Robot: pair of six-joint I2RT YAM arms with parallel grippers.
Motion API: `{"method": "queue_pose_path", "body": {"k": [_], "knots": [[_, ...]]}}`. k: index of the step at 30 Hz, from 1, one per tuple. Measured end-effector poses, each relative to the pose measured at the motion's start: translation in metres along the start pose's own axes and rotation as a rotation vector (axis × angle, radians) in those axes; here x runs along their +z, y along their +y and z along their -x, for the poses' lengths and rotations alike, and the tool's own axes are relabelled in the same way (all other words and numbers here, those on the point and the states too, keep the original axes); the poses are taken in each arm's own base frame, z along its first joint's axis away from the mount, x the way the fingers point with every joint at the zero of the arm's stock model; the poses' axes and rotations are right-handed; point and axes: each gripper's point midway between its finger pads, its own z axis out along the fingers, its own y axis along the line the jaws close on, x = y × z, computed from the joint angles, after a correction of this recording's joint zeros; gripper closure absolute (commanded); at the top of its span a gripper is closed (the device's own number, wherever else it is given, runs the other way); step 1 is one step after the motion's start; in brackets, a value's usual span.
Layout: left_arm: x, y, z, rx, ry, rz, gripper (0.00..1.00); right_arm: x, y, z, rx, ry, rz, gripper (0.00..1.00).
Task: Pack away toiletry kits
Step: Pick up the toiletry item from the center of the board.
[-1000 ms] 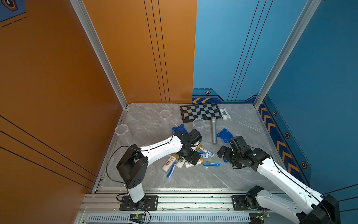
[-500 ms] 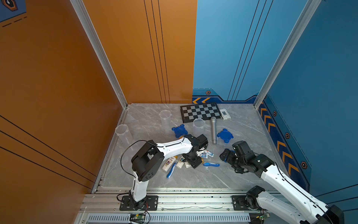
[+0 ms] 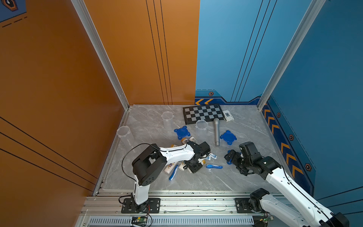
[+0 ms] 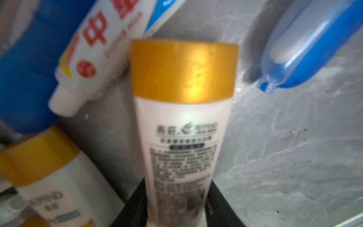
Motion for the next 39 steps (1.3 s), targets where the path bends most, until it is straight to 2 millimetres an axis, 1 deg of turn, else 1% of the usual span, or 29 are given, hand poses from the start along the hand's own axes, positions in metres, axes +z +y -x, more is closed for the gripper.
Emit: {"method": "queue_pose_path", "body": {"k": [1, 2, 5, 8, 9, 11, 12, 15, 18, 21, 23, 25, 26, 28, 31, 33, 37, 39], "knots": [[-0.002, 0.000, 0.000, -0.005, -0.005, -0.001, 0.75, 0.000, 0.000, -0.001, -0.003, 0.005, 0.002, 0.02], [-0.003, 0.000, 0.000, -0.005, -0.009, -0.002, 0.77, 0.000, 0.001, -0.002, -0.006, 0.011, 0.006, 0.02], [-0.009, -0.001, -0.005, -0.015, -0.018, -0.008, 0.79, 0.001, 0.003, -0.005, -0.021, 0.033, 0.015, 0.03], [-0.024, -0.003, -0.009, -0.039, -0.058, -0.029, 0.80, 0.002, 0.008, -0.011, -0.052, 0.075, 0.026, 0.03], [-0.034, -0.004, -0.009, -0.054, -0.083, -0.043, 0.81, 0.002, 0.012, -0.013, -0.071, 0.093, 0.037, 0.03], [-0.055, -0.005, -0.007, -0.086, -0.149, -0.078, 0.82, 0.001, 0.023, -0.017, -0.109, 0.123, 0.070, 0.03], [-0.066, -0.007, -0.005, -0.100, -0.186, -0.096, 0.82, 0.000, 0.032, -0.020, -0.133, 0.138, 0.100, 0.03], [-0.101, -0.007, 0.003, -0.135, -0.305, -0.141, 0.84, 0.000, 0.065, -0.028, -0.196, 0.181, 0.215, 0.04], [-0.123, -0.008, 0.008, -0.148, -0.379, -0.170, 0.84, 0.007, 0.098, -0.041, -0.254, 0.224, 0.319, 0.08], [-0.130, -0.006, 0.008, -0.174, -0.399, -0.175, 0.84, 0.016, 0.126, -0.057, -0.305, 0.273, 0.376, 0.09], [-0.132, 0.005, 0.008, -0.207, -0.410, -0.161, 0.84, 0.024, 0.140, -0.070, -0.330, 0.316, 0.398, 0.10], [-0.133, 0.013, 0.008, -0.232, -0.415, -0.142, 0.85, 0.028, 0.156, -0.085, -0.366, 0.358, 0.435, 0.14], [-0.131, 0.015, 0.002, -0.241, -0.393, -0.135, 0.85, 0.029, 0.165, -0.088, -0.373, 0.359, 0.454, 0.15], [-0.130, 0.010, 0.000, -0.243, -0.381, -0.154, 0.87, 0.030, 0.184, -0.090, -0.386, 0.349, 0.511, 0.16], [-0.133, 0.015, -0.002, -0.258, -0.389, -0.153, 0.89, 0.031, 0.194, -0.090, -0.380, 0.340, 0.544, 0.16], [-0.137, 0.017, -0.001, -0.264, -0.402, -0.157, 0.89, 0.028, 0.200, -0.088, -0.381, 0.331, 0.567, 0.23], [-0.142, 0.017, 0.001, -0.269, -0.428, -0.175, 0.88, 0.022, 0.210, -0.086, -0.388, 0.321, 0.610, 0.28], [-0.144, 0.018, 0.003, -0.271, -0.437, -0.185, 0.88, 0.020, 0.214, -0.085, -0.387, 0.320, 0.629, 0.33]]}}
